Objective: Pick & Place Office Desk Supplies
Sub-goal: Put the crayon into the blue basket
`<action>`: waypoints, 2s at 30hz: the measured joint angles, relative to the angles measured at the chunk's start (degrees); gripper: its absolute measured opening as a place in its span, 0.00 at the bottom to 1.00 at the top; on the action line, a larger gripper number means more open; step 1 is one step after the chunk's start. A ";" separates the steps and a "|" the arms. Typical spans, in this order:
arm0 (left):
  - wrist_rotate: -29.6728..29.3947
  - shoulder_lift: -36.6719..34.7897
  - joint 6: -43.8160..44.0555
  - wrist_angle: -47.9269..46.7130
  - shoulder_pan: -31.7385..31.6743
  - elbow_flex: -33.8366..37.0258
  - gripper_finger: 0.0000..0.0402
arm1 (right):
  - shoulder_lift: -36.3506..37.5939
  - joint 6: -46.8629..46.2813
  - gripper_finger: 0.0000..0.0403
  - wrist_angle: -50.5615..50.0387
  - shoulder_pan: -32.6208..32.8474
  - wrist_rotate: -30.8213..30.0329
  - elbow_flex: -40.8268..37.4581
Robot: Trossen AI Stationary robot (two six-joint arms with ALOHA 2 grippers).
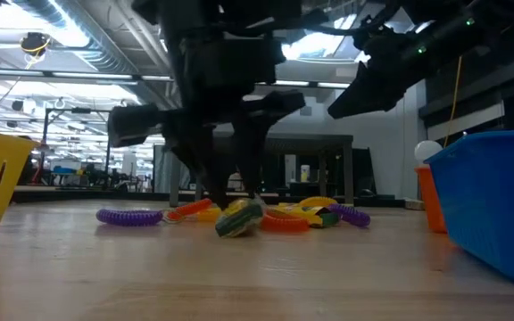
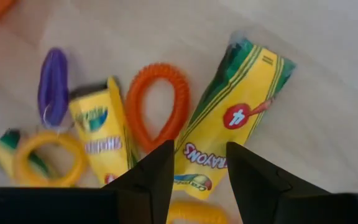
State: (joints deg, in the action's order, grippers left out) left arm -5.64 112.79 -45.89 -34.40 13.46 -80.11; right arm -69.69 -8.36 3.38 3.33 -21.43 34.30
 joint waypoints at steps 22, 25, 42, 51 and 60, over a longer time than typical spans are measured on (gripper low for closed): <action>6.75 3.45 2.12 -1.88 1.13 -2.93 0.25 | 0.02 -1.59 0.41 0.55 0.92 0.10 0.00; 6.80 3.53 4.13 -1.91 1.13 -3.90 0.17 | 0.02 -0.50 0.41 5.48 0.92 1.22 0.00; 7.29 3.39 6.21 0.17 1.13 -11.51 0.12 | 8.31 13.67 0.41 31.36 0.91 -15.02 -0.02; 11.14 3.30 9.36 15.53 -0.16 -12.42 0.12 | 23.56 23.16 0.41 31.77 2.42 -18.24 -0.02; 10.18 3.28 11.17 17.41 -0.49 -12.42 0.11 | 37.05 22.36 0.41 16.13 12.20 -11.13 -0.02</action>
State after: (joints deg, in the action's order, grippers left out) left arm 4.54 116.07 -34.72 -16.99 12.97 -92.53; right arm -32.64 14.00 19.51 15.52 -32.56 34.28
